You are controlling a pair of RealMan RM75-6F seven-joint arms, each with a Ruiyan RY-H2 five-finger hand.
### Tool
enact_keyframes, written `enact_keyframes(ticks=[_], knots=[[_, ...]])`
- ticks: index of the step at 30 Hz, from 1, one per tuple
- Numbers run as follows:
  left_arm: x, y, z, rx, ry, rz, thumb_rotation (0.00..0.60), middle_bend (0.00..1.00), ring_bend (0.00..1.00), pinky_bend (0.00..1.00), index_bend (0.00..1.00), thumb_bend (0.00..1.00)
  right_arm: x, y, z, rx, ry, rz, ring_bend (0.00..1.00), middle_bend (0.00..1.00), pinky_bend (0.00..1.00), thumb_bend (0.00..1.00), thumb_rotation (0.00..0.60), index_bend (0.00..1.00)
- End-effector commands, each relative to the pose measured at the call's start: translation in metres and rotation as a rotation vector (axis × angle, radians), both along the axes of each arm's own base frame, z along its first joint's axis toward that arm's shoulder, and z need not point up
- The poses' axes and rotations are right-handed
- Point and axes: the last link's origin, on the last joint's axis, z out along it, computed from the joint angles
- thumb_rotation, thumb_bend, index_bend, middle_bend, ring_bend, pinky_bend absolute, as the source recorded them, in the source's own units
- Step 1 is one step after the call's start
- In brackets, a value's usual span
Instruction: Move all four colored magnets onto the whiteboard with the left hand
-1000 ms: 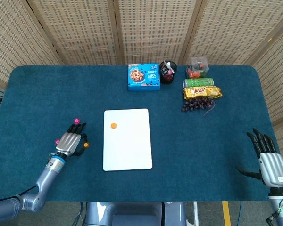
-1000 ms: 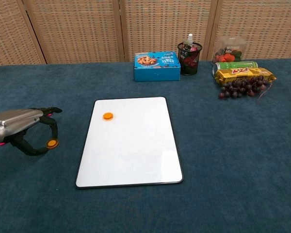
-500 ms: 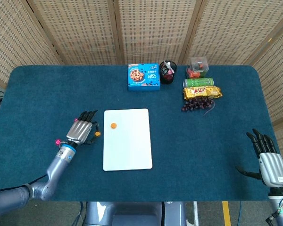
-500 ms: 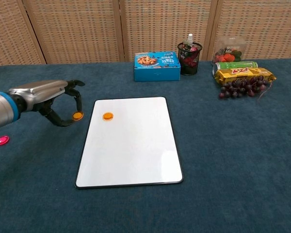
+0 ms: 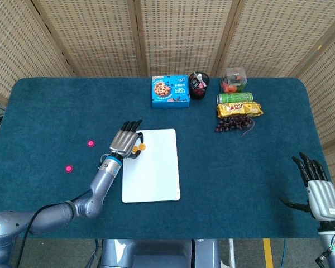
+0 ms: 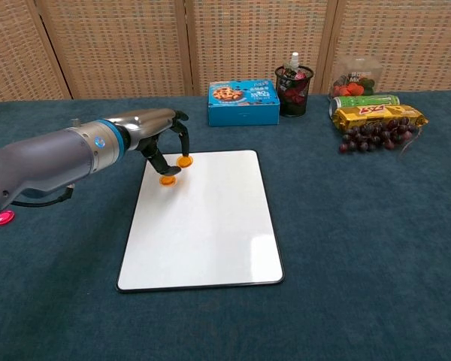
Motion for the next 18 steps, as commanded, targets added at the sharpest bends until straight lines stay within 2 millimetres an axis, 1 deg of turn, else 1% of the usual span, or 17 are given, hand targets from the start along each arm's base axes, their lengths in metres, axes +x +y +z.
enact_keyframes(ticks=[1,6,7,11,13,18], knots=[[0.0077,0.0034,-0.008,0.004,0.016,0.016,0.6,0.0,0.0,0.0,0.59,0.36,0.0,0.0001,0.0,0.001,0.0,0.0,0.0,0.0,0.0,0.16,0.6,0.0],[0.0066,0.0041,-0.0118,-0.002,0.025,0.029,0.6,0.0,0.0,0.0,0.57,0.35,-0.0001,0.0002,0.0001,0.002,-0.003,-0.001,0.0,0.0,0.0,0.16,0.6,0.0],[0.0064,0.004,-0.0127,-0.003,0.025,0.031,0.6,0.0,0.0,0.0,0.53,0.35,0.0,0.0001,0.0001,0.002,-0.003,-0.001,0.0,0.0,0.0,0.16,0.6,0.0],[0.0071,0.0041,-0.0152,-0.014,0.015,0.041,0.6,0.0,0.0,0.0,0.28,0.34,0.0,0.0004,0.0002,0.001,-0.004,-0.001,0.0,0.0,0.0,0.16,0.6,0.0],[0.0077,0.0046,-0.0152,-0.011,0.015,0.038,0.6,0.0,0.0,0.0,0.23,0.33,0.0,0.0005,0.0004,0.0,-0.004,-0.001,0.0,0.0,0.0,0.16,0.6,0.0],[0.0062,0.0065,-0.0123,-0.004,0.008,0.043,0.6,0.0,0.0,0.0,0.18,0.33,-0.0002,0.0004,0.0003,0.001,-0.004,-0.001,0.0,0.0,0.0,0.16,0.6,0.0]])
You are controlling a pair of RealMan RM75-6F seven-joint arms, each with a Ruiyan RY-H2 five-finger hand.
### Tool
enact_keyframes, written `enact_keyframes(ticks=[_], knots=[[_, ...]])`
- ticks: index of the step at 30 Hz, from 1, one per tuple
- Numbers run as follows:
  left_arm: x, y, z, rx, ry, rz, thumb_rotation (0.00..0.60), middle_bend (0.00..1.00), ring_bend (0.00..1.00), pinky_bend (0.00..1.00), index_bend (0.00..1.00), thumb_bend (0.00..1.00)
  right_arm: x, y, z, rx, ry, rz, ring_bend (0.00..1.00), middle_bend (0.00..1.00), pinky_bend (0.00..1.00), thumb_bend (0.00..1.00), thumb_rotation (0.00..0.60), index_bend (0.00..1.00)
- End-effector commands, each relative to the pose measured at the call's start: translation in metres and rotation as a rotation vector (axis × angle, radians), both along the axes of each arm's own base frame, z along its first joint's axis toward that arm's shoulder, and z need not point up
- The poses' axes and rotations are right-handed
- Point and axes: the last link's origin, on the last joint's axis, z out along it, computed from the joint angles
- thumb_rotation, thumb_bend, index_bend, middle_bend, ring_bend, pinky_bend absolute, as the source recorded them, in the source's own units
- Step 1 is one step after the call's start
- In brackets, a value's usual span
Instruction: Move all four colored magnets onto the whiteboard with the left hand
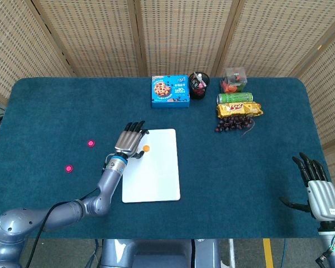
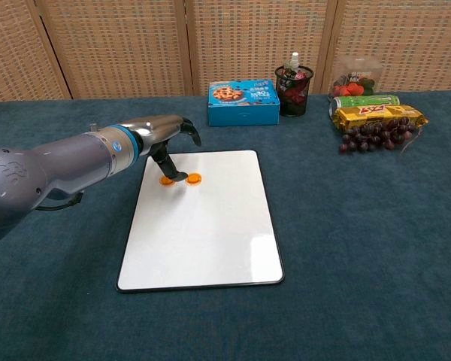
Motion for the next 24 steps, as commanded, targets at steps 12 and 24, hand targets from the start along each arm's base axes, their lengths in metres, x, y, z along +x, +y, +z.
enact_keyframes(ticks=[12,24], knots=[[-0.079,0.009,0.062,0.05,0.067,0.069,0.6,0.0,0.0,0.0,0.18,0.34,0.0,0.0,0.0,-0.001,0.002,-0.002,0.0,0.0,0.0,0.16,0.6,0.0],[-0.169,0.015,0.105,0.033,0.128,0.179,0.6,0.0,0.0,0.0,0.18,0.34,0.002,0.0,-0.002,-0.002,0.016,-0.01,0.0,0.0,0.0,0.16,0.6,0.0]])
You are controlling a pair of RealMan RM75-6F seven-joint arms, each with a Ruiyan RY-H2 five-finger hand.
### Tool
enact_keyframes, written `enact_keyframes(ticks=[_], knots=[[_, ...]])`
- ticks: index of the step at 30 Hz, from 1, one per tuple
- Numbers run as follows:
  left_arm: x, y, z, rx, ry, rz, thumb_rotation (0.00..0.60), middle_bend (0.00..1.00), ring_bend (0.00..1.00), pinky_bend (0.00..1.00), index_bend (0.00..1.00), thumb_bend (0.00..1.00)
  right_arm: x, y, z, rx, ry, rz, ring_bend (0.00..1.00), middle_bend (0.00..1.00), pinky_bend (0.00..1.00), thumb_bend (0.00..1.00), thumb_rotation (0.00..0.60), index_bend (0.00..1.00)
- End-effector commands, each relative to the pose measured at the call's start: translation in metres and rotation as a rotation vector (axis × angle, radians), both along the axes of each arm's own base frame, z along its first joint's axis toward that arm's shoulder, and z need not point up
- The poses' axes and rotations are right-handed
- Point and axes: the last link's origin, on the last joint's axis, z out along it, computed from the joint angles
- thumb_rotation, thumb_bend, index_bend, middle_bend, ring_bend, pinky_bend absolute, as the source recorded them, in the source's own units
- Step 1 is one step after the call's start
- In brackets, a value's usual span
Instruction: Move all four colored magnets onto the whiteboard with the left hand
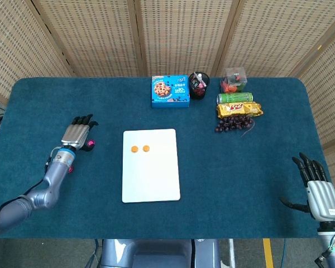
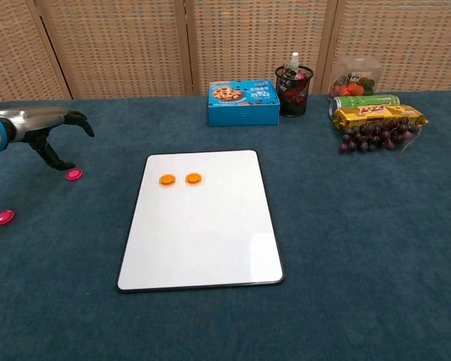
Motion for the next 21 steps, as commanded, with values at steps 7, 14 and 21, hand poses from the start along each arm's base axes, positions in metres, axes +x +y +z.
enact_keyframes(ticks=[7,14,21], knots=[[-0.031,0.002,-0.001,-0.008,0.013,0.022,0.6,0.0,0.0,0.0,0.24,0.35,0.001,-0.001,0.0,-0.003,0.002,-0.009,0.0,0.0,0.0,0.16,0.6,0.0],[-0.036,-0.005,-0.003,-0.011,-0.033,0.02,0.6,0.0,0.0,0.0,0.27,0.35,0.0,0.0,0.0,0.002,-0.005,-0.008,0.0,0.0,0.0,0.16,0.6,0.0],[-0.034,-0.005,-0.009,-0.016,-0.042,0.008,0.6,0.0,0.0,0.0,0.29,0.35,0.0,0.0,0.0,0.002,-0.006,-0.007,0.0,0.0,0.0,0.16,0.6,0.0]])
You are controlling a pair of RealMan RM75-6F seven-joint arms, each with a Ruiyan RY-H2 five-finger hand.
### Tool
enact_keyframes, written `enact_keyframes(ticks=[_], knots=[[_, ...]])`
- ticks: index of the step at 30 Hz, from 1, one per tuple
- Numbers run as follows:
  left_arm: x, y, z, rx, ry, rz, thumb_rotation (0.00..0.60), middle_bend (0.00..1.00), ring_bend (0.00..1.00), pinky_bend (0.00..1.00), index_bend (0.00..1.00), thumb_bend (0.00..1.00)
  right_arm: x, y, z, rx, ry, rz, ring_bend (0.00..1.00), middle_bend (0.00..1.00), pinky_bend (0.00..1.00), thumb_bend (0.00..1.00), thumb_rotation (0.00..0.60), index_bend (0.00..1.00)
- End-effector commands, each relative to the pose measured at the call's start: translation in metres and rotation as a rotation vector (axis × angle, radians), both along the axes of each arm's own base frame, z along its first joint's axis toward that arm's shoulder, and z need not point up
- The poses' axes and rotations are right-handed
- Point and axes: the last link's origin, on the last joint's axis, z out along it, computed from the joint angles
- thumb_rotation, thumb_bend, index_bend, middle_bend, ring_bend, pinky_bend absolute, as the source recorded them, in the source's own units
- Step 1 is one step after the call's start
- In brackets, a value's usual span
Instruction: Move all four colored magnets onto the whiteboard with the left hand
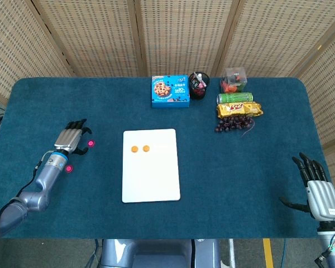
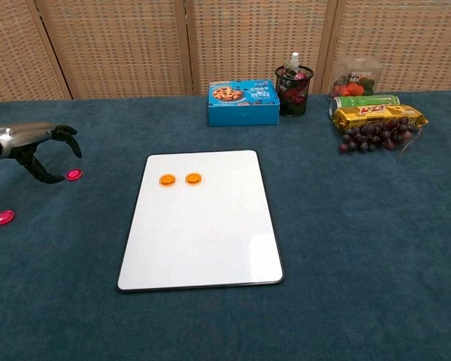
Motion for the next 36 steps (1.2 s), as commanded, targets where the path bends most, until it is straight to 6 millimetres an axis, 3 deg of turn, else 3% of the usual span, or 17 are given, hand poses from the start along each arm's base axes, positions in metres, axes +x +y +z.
enact_keyframes(ticks=[1,15,21,27,33,36], knots=[[0.0,0.0,-0.004,-0.003,0.0,0.002,0.6,0.0,0.0,0.0,0.3,0.35,0.0,0.0,0.0,0.0,-0.001,0.0,0.0,0.0,0.0,0.16,0.6,0.0],[-0.002,0.002,-0.013,-0.001,0.013,0.018,0.6,0.0,0.0,0.0,0.36,0.35,0.0,0.0,0.0,0.006,-0.003,-0.002,0.0,0.0,0.0,0.16,0.6,0.0],[-0.001,0.001,-0.016,0.005,0.014,0.013,0.6,0.0,0.0,0.0,0.6,0.35,0.0,0.0,0.0,0.006,-0.005,-0.002,0.0,0.0,0.0,0.16,0.6,0.0],[-0.001,0.0,-0.017,0.019,0.017,0.008,0.6,0.0,0.0,0.0,0.63,0.36,0.0,0.0,0.0,0.007,-0.01,-0.002,0.0,0.0,0.0,0.16,0.6,0.0],[0.02,-0.003,-0.009,0.025,-0.043,-0.055,0.6,0.0,0.0,0.0,0.63,0.36,0.0,0.0,0.0,0.008,-0.015,-0.002,0.0,0.0,0.0,0.16,0.6,0.0],[0.047,-0.012,-0.006,0.007,-0.104,-0.128,0.6,0.0,0.0,0.0,0.63,0.36,0.0,0.0,0.0,0.009,-0.017,-0.001,0.0,0.0,0.0,0.16,0.6,0.0]])
